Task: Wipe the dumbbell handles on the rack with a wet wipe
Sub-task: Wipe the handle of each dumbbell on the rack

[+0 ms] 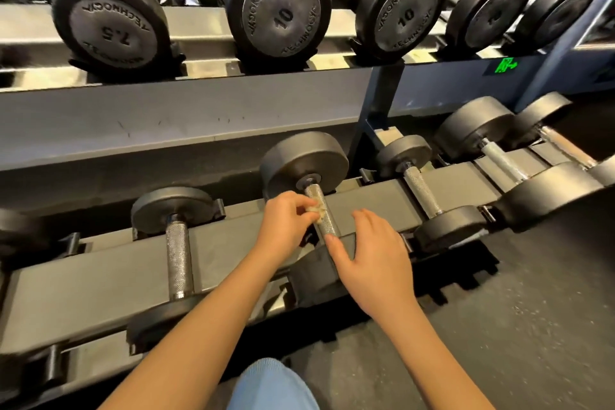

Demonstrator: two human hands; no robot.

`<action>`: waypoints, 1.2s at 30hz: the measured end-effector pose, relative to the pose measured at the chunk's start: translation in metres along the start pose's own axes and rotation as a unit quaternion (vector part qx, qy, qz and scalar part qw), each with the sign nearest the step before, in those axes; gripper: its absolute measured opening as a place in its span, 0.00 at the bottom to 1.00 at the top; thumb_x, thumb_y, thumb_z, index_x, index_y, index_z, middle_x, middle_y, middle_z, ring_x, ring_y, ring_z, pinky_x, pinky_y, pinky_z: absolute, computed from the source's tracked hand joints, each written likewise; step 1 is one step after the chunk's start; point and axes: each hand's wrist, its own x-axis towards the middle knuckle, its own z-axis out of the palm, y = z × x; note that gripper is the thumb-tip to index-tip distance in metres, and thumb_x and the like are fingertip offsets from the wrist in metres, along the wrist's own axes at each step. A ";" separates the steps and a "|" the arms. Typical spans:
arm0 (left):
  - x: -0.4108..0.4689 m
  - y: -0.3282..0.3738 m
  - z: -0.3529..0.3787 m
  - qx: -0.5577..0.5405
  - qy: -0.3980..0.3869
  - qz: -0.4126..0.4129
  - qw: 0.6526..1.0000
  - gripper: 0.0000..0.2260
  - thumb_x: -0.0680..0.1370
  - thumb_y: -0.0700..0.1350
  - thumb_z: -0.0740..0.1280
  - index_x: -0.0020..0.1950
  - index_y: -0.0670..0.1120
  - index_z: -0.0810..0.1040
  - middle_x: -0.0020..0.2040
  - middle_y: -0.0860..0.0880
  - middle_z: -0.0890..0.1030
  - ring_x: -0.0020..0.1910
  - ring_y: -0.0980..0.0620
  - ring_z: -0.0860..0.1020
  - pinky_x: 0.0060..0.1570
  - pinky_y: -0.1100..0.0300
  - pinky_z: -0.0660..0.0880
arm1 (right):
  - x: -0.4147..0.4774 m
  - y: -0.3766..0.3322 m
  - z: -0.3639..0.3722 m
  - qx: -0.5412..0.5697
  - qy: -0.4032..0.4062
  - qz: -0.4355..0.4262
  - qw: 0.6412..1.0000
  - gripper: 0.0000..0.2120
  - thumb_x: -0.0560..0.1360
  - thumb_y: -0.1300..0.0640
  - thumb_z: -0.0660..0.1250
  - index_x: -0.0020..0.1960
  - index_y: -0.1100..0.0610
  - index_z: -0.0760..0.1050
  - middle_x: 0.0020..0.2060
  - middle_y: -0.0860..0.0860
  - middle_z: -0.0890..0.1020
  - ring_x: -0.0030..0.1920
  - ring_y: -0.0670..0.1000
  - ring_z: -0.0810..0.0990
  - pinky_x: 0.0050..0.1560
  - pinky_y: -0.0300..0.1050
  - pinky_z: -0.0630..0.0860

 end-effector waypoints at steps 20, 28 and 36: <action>-0.008 -0.029 0.016 -0.044 0.015 0.073 0.996 0.09 0.72 0.43 0.74 0.52 0.45 0.84 0.46 0.52 0.79 0.45 0.53 0.78 0.48 0.54 0.78 | 0.026 -0.007 -0.012 0.049 -0.083 0.058 0.994 0.24 0.81 0.44 0.49 0.75 0.50 0.60 0.73 0.45 0.64 0.73 0.44 0.60 0.67 0.38 0.57; 0.017 -0.006 0.008 -0.075 0.095 0.053 0.991 0.10 0.77 0.40 0.68 0.57 0.45 0.82 0.50 0.51 0.78 0.48 0.56 0.76 0.50 0.66 0.73 | 0.022 -0.009 -0.013 0.077 -0.056 0.066 0.993 0.21 0.81 0.46 0.50 0.72 0.49 0.65 0.69 0.44 0.70 0.69 0.43 0.65 0.56 0.33 0.57; -0.010 -0.007 0.008 -0.062 -0.030 0.102 0.992 0.10 0.73 0.40 0.73 0.53 0.45 0.84 0.48 0.50 0.81 0.48 0.54 0.78 0.52 0.66 0.72 | 0.024 -0.003 -0.007 0.075 -0.048 0.074 0.993 0.23 0.81 0.42 0.47 0.70 0.49 0.68 0.66 0.44 0.74 0.66 0.45 0.69 0.54 0.36 0.60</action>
